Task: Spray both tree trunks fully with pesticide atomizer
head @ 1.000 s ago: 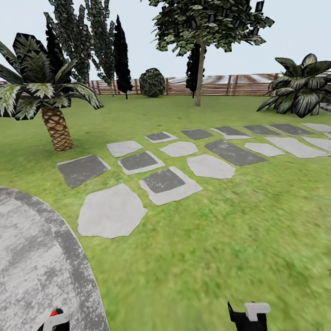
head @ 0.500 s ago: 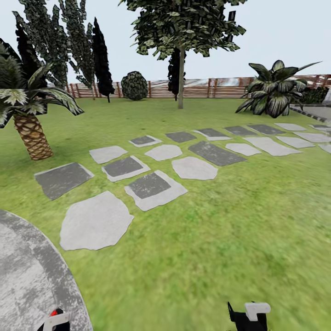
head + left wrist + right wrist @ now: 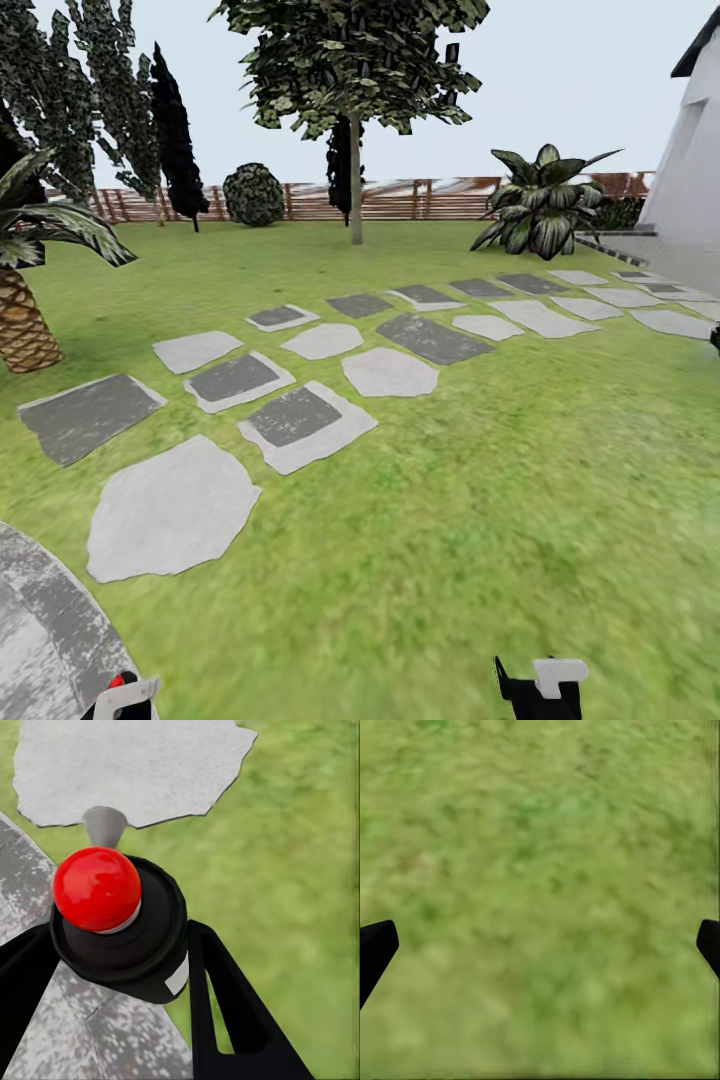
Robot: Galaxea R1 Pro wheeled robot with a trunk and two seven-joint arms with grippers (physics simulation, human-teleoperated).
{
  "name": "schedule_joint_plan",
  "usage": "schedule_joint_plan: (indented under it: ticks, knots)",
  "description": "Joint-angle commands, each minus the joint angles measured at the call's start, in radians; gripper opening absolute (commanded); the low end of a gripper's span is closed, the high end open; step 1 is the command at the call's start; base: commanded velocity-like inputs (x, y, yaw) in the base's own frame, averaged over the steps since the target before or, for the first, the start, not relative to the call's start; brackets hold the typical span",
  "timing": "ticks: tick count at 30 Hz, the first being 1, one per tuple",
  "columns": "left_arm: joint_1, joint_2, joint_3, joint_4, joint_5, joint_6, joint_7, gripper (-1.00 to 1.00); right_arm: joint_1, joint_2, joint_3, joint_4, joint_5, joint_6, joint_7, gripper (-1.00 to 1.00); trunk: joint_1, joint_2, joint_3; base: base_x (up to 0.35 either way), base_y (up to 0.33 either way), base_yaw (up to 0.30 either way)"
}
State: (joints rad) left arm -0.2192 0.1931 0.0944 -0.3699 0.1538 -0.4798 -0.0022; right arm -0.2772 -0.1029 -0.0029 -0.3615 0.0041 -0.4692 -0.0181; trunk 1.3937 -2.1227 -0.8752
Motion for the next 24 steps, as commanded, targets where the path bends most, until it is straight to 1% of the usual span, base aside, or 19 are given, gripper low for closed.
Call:
schedule_joint_plan:
  ticks: [1,8,14,18,24]
  knots:
    - [0.0,0.0,-0.001,0.0,0.006,-0.002,0.0,-1.0,-0.001,0.0,0.0,0.001,0.001,-0.003,-0.002,1.0,-0.004,0.007,0.003,0.0,0.0,-0.233]
    - [0.0,0.0,0.0,-0.008,0.011,-0.001,0.001,-1.0,-0.001,0.0,0.0,0.001,0.001,-0.003,-0.002,1.0,-0.004,0.007,0.01,0.0,0.0,-0.221]
    - [0.0,0.0,-0.001,-0.01,0.011,0.001,0.001,-1.0,-0.001,0.0,0.0,0.001,0.001,-0.003,-0.002,1.0,-0.004,0.007,0.011,0.033,0.0,-0.043]
    - [0.0,0.0,-0.001,-0.007,0.011,0.001,0.001,-1.0,-0.001,0.0,0.0,0.001,0.001,-0.003,-0.002,1.0,-0.004,0.007,0.011,0.249,0.0,-0.004]
    - [0.0,0.0,-0.001,-0.004,0.01,0.004,0.001,-1.0,-0.001,0.0,0.0,0.001,0.001,-0.002,-0.002,1.0,-0.004,0.007,0.011,0.328,0.0,0.0]
